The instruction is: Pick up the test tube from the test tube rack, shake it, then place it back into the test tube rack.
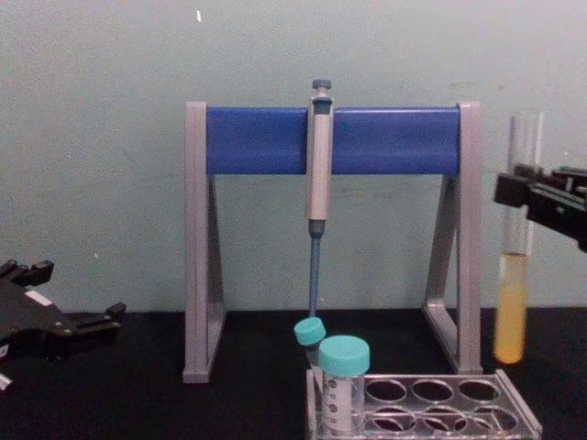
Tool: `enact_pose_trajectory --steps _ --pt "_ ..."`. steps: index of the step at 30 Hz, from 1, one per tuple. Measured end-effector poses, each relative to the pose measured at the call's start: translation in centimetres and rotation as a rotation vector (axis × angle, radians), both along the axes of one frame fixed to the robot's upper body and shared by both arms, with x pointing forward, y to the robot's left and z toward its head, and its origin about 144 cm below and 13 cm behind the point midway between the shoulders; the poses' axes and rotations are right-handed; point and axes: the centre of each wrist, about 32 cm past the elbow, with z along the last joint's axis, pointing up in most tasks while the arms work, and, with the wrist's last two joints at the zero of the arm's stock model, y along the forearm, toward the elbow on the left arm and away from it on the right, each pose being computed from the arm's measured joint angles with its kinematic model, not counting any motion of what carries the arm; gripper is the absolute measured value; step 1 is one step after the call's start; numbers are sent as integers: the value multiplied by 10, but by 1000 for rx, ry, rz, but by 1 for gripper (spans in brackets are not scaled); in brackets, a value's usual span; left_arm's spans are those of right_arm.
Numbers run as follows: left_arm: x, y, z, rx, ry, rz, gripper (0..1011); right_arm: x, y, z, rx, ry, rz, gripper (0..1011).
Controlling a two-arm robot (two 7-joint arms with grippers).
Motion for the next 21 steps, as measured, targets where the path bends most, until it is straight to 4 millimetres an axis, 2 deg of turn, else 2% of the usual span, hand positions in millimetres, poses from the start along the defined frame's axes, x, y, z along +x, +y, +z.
enact_pose_trajectory --steps 5,10,15,21 --pt "0 0 0 0 0 0 1001 -1 -2 1 -65 -50 -85 232" --pt "0 0 0 0 0 0 1001 3 8 2 -110 -113 -160 232" --pt "0 0 0 0 0 0 1002 12 21 0 -86 -128 -179 232" --pt "0 0 0 0 0 0 1001 26 39 -1 20 -102 -143 232"
